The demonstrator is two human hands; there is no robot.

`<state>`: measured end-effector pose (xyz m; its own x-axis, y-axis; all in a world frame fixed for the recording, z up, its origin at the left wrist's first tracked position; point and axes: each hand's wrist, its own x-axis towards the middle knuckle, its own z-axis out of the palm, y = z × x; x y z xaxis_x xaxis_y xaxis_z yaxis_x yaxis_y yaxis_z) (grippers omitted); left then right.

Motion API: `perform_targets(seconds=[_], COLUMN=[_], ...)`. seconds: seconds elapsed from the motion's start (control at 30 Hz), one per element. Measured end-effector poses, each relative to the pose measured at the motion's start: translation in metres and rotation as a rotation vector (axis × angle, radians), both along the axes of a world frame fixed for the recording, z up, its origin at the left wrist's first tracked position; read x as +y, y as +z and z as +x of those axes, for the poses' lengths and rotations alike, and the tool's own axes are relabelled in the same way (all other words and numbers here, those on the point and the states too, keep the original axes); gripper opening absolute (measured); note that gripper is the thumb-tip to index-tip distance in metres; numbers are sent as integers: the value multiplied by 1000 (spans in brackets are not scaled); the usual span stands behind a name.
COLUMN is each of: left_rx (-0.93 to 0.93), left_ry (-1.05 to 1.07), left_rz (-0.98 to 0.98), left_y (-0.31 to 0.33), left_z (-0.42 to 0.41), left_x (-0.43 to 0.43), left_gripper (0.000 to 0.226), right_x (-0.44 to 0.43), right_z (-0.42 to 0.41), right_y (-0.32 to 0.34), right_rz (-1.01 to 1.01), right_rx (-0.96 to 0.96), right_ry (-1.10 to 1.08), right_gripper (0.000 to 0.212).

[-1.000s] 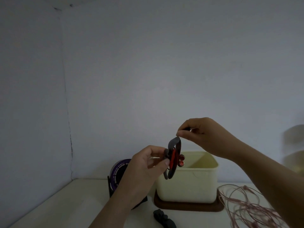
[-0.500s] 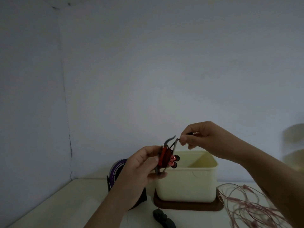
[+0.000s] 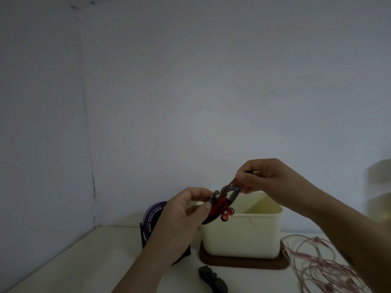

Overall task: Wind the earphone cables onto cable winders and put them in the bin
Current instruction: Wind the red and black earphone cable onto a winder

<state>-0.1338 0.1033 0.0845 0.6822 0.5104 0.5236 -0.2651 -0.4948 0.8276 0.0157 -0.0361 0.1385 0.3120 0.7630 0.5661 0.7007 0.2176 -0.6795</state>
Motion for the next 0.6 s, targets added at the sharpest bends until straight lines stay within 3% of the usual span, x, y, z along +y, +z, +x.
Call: perform_targets(seconds=[0.17, 0.43, 0.6], left_rx=[-25, -58, 46], left_ry=[69, 7, -127], left_rz=[25, 49, 149], left_y=[0, 2, 2], left_z=[0, -6, -6], left_x=[0, -4, -9], left_gripper=[20, 21, 24], right_x=[1, 1, 3], right_z=[0, 8, 0], right_y=[-3, -6, 2], right_rz=[66, -4, -201], right_rx=[22, 99, -60], right_ry=[-26, -2, -2], right_gripper=[16, 17, 14])
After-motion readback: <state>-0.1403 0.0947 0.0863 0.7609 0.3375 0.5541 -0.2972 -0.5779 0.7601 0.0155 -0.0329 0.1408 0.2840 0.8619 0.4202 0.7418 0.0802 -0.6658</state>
